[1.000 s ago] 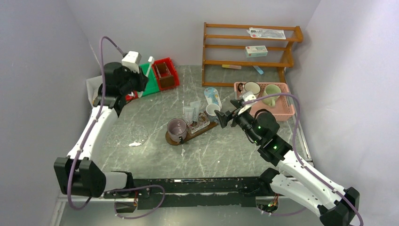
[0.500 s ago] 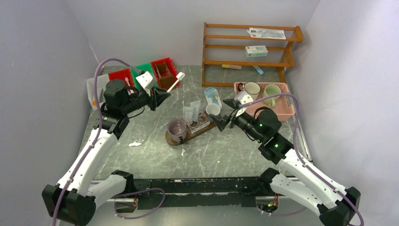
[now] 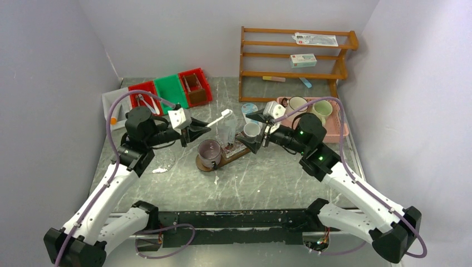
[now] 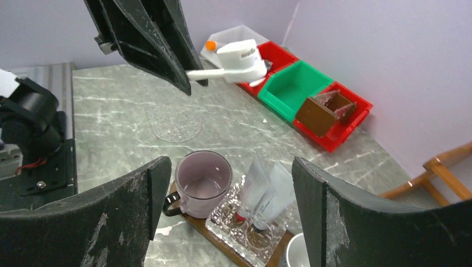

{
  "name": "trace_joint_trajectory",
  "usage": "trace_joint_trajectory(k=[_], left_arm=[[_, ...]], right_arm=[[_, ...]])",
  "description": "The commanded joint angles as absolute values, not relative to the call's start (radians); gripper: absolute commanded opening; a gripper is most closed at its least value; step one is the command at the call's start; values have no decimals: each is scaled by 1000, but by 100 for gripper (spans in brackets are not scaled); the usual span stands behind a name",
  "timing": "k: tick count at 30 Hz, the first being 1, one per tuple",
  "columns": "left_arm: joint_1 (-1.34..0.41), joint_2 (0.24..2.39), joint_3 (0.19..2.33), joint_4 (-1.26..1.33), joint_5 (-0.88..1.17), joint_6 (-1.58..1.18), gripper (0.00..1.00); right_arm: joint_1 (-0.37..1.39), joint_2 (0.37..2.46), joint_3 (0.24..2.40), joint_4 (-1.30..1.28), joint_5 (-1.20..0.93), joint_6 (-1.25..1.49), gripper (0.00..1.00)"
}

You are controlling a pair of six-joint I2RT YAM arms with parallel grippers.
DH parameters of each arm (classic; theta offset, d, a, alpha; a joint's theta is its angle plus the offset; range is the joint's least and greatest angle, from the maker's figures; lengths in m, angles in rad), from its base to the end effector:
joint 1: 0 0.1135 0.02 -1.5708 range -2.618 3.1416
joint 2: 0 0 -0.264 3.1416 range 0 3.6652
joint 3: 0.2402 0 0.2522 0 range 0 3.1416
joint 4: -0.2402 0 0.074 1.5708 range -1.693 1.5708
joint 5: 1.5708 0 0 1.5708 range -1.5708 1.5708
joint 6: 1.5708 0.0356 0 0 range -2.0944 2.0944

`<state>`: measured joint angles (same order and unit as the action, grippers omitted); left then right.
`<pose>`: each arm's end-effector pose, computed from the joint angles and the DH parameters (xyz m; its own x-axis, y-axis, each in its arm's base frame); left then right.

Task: Prepare toiletry sets of a toothbrush and toothpaste on the tray
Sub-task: Pick up the toothbrush from the storage box.

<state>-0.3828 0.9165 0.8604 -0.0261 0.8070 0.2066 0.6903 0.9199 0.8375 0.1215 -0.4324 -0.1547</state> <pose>0.1811 -0.1006 0.3610 0.1154 0.1065 -0.9876 0.9220 0.3585 0.1464 0.1565 0.1486 0.3673 0.1686 -0.0422 -0.9848 -0.8856 0.4321 -0.1701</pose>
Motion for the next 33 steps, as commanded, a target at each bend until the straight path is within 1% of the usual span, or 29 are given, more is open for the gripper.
trace_joint_trajectory(k=[1,6,10,13,21,24,27,31,33], left_arm=[[-410,899,847,29,920,286,5],[-440,895,854,-53,969,365,5],[-455,896,866,-115,991,425,5],[-461,898,874,-146,996,458,5],[-472,911,894,-200,1006,498,5],[-475,916,897,-212,1001,508,5],[-477,924,897,-215,1003,509,5],[-479,929,903,-232,998,521,5],[-480,929,903,-238,988,529,5]], right_arm=[[689,968,894,113,-562,-190,83],[688,1008,946,80,-632,-227,80],[689,1022,971,39,-691,-268,73],[689,1023,981,11,-729,-290,70],[689,1021,995,-55,-784,-327,60],[689,1019,995,-59,-796,-334,53],[689,1017,992,-55,-796,-334,44],[689,1015,991,-67,-785,-337,30],[688,1009,982,-63,-778,-333,20]])
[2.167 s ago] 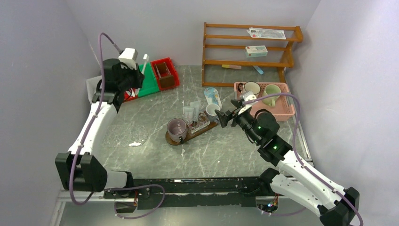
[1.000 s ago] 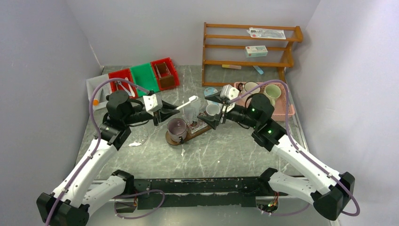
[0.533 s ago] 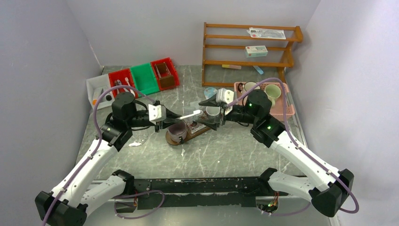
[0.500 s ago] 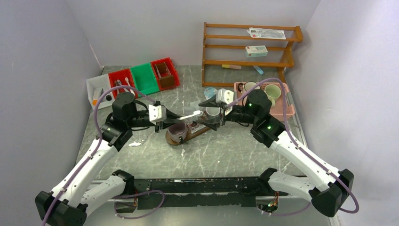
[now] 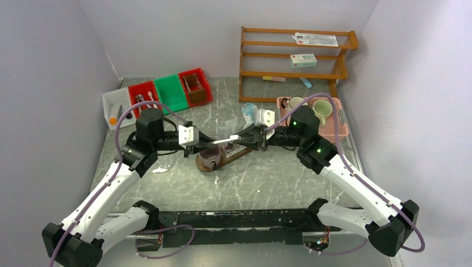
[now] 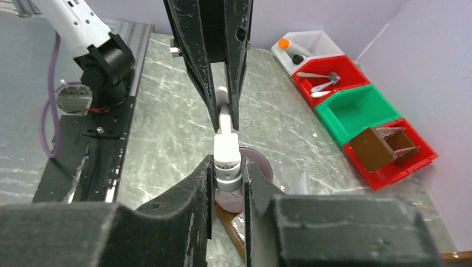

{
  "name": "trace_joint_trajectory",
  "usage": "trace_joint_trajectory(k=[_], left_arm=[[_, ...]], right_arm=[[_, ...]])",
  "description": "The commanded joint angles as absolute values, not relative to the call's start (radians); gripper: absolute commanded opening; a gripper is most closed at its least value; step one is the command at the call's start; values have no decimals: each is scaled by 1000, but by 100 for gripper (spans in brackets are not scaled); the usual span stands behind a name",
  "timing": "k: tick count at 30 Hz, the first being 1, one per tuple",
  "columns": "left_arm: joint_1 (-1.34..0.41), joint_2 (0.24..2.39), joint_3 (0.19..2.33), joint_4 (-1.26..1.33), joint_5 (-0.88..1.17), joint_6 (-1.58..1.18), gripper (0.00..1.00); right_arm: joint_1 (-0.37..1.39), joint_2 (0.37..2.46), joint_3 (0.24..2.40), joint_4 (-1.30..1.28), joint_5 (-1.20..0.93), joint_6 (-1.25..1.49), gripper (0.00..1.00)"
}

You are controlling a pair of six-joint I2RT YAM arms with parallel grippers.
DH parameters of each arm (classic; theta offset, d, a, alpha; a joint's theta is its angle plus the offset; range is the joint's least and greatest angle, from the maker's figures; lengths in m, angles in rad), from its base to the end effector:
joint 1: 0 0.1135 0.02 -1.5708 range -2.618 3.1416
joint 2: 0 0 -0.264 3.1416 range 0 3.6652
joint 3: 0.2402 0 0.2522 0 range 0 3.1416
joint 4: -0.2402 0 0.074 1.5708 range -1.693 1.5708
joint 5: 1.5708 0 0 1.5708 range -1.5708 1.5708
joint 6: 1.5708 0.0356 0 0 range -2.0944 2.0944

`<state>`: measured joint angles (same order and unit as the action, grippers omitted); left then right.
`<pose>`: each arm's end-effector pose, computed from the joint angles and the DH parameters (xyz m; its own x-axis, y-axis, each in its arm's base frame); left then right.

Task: Prepare toiletry sets of a toothbrush and toothpaste on the tray
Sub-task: Pick up the toothbrush from the storage box.

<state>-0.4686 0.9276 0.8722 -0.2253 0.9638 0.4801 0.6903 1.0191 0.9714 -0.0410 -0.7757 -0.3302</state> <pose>0.1654 -0.1165 0.3450 0.2250 0.1814 -0.9573 0.9672 0.0774 0.2420 0.1601 0.1645 0.3778 0.2571 -0.0878 -0.9624 -0.9609 0.0823 -0.2643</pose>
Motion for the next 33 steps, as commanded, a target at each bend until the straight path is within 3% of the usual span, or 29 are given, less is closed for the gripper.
trace_joint_trajectory(k=[1,5,13,19,27,33], left_arm=[[-482,927,901,-239,981,531,5],[-482,908,891,-233,923,536,15],[-483,855,848,-138,749,475,52],[-482,826,798,-13,545,398,63],[-482,816,724,173,222,255,75],[-481,841,696,218,4,182,82]], right_arm=[[689,1007,977,-59,-772,-327,14],[688,995,960,-46,-746,-299,0],[680,977,927,-3,-655,-203,0],[595,960,905,59,-619,-64,0],[379,945,856,176,-770,184,0],[277,928,888,48,-806,156,0]])
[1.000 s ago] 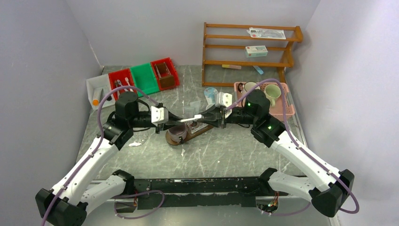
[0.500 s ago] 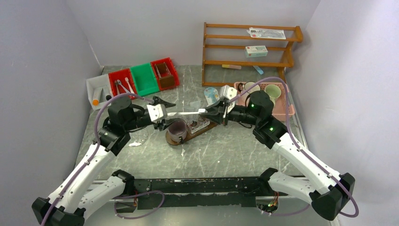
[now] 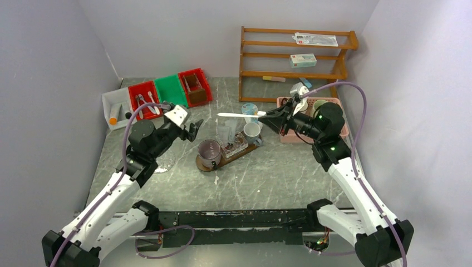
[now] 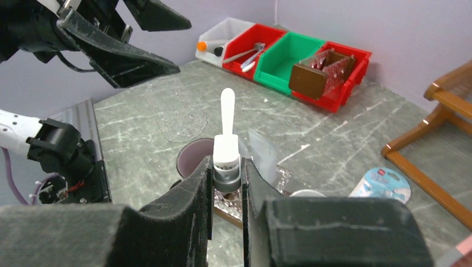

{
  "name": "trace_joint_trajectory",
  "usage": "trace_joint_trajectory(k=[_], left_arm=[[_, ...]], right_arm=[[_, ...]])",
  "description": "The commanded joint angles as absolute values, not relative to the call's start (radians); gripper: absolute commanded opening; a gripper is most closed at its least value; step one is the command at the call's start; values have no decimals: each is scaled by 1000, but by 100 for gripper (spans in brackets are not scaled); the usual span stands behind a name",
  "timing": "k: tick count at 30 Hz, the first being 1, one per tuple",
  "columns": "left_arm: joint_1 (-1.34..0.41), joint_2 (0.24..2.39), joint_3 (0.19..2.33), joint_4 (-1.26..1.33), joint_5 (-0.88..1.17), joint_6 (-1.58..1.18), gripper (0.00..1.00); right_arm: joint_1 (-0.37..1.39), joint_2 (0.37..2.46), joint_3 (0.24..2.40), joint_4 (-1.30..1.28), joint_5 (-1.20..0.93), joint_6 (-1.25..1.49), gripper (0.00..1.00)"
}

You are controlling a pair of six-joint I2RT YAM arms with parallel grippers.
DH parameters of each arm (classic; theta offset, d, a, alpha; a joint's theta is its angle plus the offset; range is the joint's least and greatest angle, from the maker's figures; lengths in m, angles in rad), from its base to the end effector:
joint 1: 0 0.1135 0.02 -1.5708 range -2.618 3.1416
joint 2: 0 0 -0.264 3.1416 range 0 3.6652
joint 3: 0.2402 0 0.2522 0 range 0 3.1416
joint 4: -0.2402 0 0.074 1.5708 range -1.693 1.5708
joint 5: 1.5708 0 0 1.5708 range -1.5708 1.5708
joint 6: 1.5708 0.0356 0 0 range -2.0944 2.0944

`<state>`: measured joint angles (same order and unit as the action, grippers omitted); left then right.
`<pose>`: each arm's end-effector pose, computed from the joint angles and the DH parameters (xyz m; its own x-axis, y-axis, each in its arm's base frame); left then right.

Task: Prepare toiletry sets of a toothbrush and toothpaste on the tray
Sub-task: Pick up the toothbrush from the storage box, then place the toothbrush in the toothpaste holder.

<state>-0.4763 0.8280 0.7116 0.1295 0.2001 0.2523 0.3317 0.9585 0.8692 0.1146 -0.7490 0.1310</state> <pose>0.1750 -0.0983 0.3405 0.1675 0.1889 -0.9676 0.6033 0.7566 0.2521 0.1979 0.0938 0.3700 -0.0915 0.0697 -0.9934 -0.8776 0.4657 0.1135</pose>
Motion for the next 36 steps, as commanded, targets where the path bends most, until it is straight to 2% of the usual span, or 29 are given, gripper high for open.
trace_joint_trajectory(k=[1,6,18,36], left_arm=[[-480,846,696,218,-33,175,82],[-479,866,703,217,-189,146,88],[-455,901,715,190,-417,90,96],[-430,922,723,176,-444,65,96]], right_arm=[[260,924,893,21,-811,148,0],[203,900,936,-176,-805,68,0],[192,873,927,-351,-764,-39,0],[209,986,906,-390,-765,-133,0]])
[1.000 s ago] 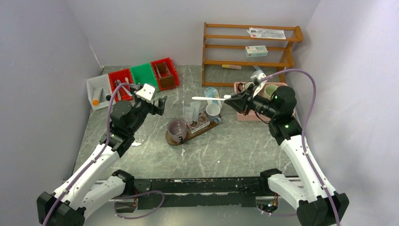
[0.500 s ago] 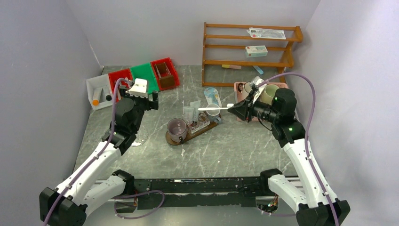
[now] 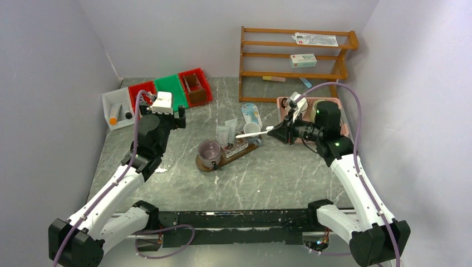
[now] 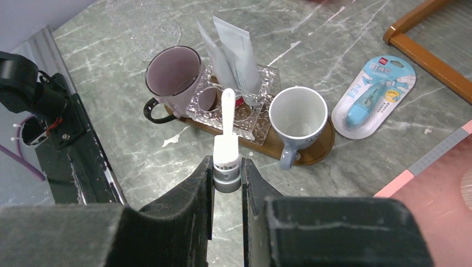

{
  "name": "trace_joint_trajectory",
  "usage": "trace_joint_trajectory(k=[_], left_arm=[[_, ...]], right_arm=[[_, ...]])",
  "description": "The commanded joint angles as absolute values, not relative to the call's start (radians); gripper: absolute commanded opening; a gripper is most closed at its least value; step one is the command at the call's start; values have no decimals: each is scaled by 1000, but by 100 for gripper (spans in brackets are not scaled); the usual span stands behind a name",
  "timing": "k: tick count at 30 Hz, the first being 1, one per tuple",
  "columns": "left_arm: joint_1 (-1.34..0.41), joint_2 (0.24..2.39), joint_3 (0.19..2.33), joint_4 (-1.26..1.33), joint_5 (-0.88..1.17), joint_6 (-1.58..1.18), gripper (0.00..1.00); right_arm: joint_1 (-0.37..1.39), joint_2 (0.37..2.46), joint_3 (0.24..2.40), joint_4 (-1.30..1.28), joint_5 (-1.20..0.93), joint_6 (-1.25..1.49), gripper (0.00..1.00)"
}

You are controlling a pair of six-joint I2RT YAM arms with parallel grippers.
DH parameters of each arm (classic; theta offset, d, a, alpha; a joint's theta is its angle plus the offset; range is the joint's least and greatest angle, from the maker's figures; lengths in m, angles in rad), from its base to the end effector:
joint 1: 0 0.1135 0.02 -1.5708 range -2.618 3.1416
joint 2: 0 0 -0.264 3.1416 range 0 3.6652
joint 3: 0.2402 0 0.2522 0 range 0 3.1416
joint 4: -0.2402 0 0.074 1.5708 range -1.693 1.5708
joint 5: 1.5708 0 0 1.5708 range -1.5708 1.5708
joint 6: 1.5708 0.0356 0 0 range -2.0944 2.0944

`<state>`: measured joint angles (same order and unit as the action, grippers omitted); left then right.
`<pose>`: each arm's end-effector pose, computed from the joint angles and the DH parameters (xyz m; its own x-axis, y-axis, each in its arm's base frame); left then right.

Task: Prepare toiletry sets of a toothbrush and toothpaste on the tray
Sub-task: Place the toothbrush in the toothpaste holder.

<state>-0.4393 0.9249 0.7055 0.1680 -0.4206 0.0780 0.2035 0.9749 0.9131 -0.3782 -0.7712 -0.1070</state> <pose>0.2049 -0.0802 0.3241 -0.0449 0.0997 -0.9940 0.0228 0.9949 0.0987 0.2007 0.0668 0.3344 -0.3333 -0.1470 -0.9313 -0.8027 0.5624 0.1986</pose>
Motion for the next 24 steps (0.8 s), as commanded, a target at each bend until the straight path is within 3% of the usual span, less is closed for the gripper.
trace_joint_trajectory(k=[1,24], left_arm=[[-430,920,721,176,-445,65,96],[-428,891,709,186,-427,87,97]], right_arm=[[214,992,906,-393,-757,-140,0],[291,1122,913,-320,-704,-123,0]])
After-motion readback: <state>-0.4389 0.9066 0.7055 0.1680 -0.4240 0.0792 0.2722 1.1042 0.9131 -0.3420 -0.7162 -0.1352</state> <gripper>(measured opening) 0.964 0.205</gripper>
